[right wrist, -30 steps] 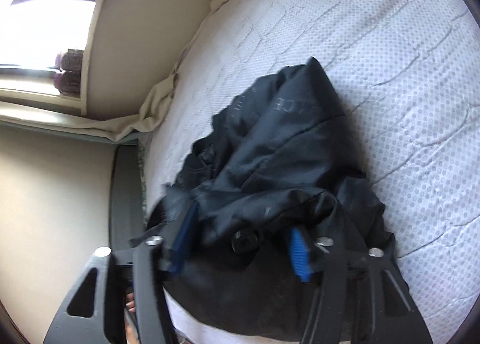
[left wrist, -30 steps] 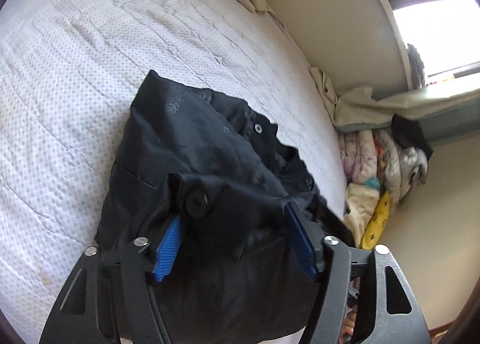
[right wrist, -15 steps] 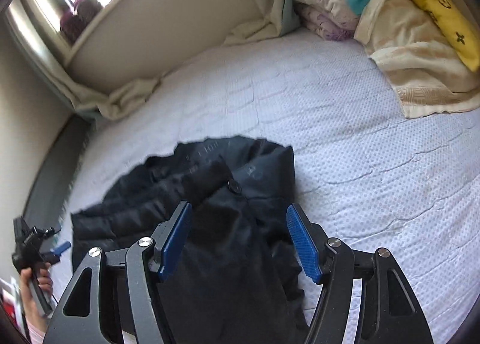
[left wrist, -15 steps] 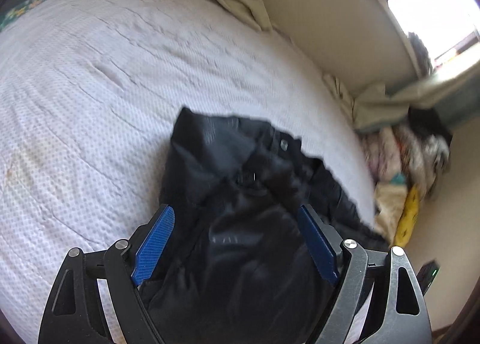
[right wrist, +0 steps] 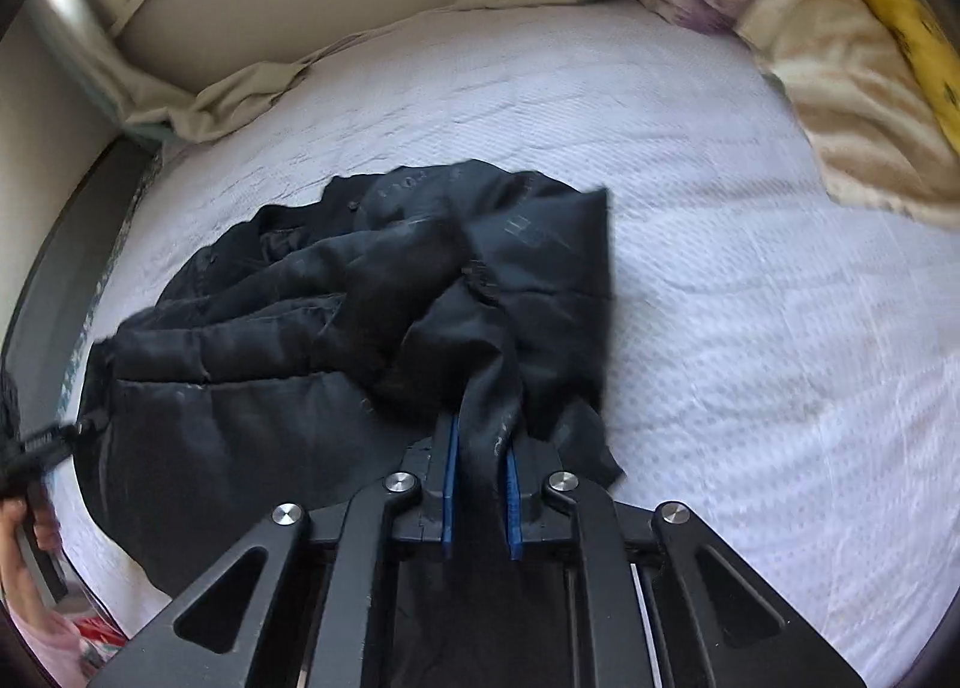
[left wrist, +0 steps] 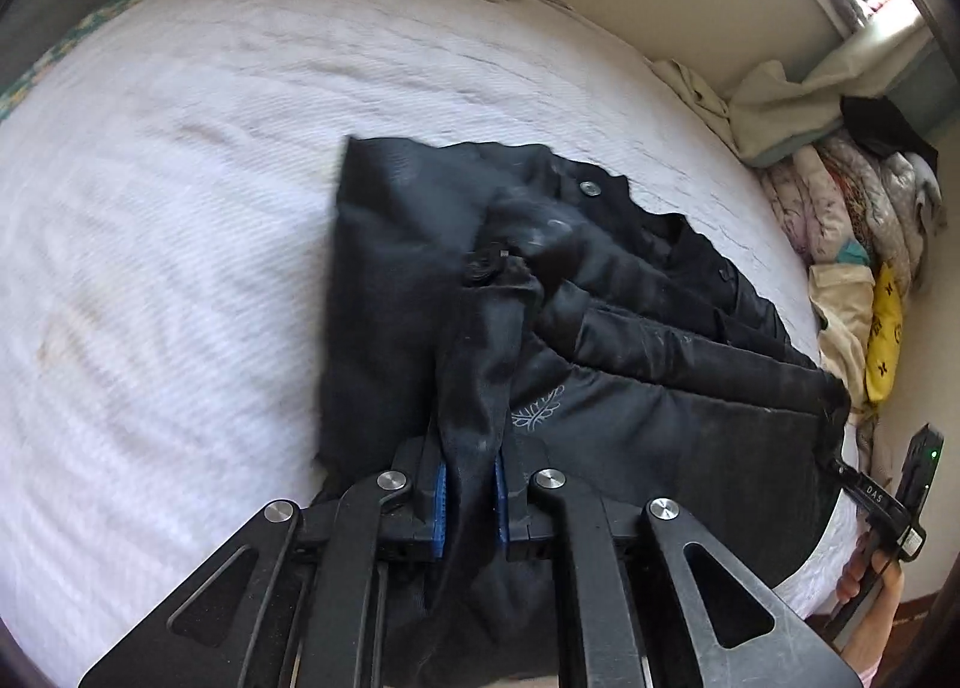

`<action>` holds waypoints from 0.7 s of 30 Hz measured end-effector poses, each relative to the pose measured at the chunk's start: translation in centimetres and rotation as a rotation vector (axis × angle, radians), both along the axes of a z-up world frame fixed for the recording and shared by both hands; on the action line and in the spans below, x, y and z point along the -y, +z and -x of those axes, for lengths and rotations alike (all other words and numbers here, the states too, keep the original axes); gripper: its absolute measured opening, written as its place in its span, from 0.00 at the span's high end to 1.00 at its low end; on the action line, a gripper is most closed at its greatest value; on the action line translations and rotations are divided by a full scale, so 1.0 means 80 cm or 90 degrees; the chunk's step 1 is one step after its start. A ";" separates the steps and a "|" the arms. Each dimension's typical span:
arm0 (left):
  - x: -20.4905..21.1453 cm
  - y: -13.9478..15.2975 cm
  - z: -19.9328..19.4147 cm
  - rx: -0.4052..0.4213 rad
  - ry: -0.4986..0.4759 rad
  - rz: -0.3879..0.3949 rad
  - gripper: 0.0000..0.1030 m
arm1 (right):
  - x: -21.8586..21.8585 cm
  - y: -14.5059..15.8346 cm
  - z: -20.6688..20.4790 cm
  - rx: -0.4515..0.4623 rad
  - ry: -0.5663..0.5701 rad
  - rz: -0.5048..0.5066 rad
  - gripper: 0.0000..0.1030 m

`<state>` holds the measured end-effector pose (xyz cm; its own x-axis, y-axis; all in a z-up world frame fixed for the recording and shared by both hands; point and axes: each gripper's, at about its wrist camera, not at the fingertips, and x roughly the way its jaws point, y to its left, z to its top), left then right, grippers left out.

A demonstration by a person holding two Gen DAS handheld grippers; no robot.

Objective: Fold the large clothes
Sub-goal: 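Lift the hem with both tools, fold it over toward the collar, release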

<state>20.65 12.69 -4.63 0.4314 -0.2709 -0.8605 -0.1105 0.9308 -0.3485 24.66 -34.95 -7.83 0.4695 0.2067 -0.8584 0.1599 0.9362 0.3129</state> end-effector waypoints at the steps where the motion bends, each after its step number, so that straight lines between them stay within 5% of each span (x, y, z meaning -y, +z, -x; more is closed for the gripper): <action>1: -0.005 -0.004 0.006 -0.011 0.006 0.007 0.87 | 0.007 -0.004 0.005 -0.013 -0.015 -0.013 0.93; 9: -0.020 -0.084 -0.006 -0.115 0.038 0.085 0.70 | 0.023 -0.065 0.018 -0.085 -0.047 -0.093 0.90; 13: -0.019 -0.066 -0.005 -0.108 0.053 0.089 0.63 | 0.031 -0.065 0.021 -0.079 -0.056 -0.116 0.86; 14: -0.021 -0.056 -0.003 -0.101 0.058 0.086 0.53 | 0.032 -0.061 0.023 -0.079 -0.060 -0.117 0.78; 15: -0.025 -0.045 -0.002 -0.089 0.063 0.079 0.42 | 0.034 -0.054 0.027 -0.078 -0.067 -0.120 0.64; 17: -0.031 -0.018 0.002 -0.048 0.081 0.028 0.38 | 0.038 -0.037 0.034 -0.064 -0.079 -0.117 0.38; 21: -0.029 0.034 0.011 0.051 0.107 -0.083 0.34 | 0.041 0.010 0.049 -0.002 -0.107 0.007 0.35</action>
<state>19.79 15.04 -1.92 0.5301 -0.0784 -0.8443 -0.2442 0.9394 -0.2405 20.75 -38.22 -7.00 0.4945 0.1157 -0.8614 0.3151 0.8998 0.3017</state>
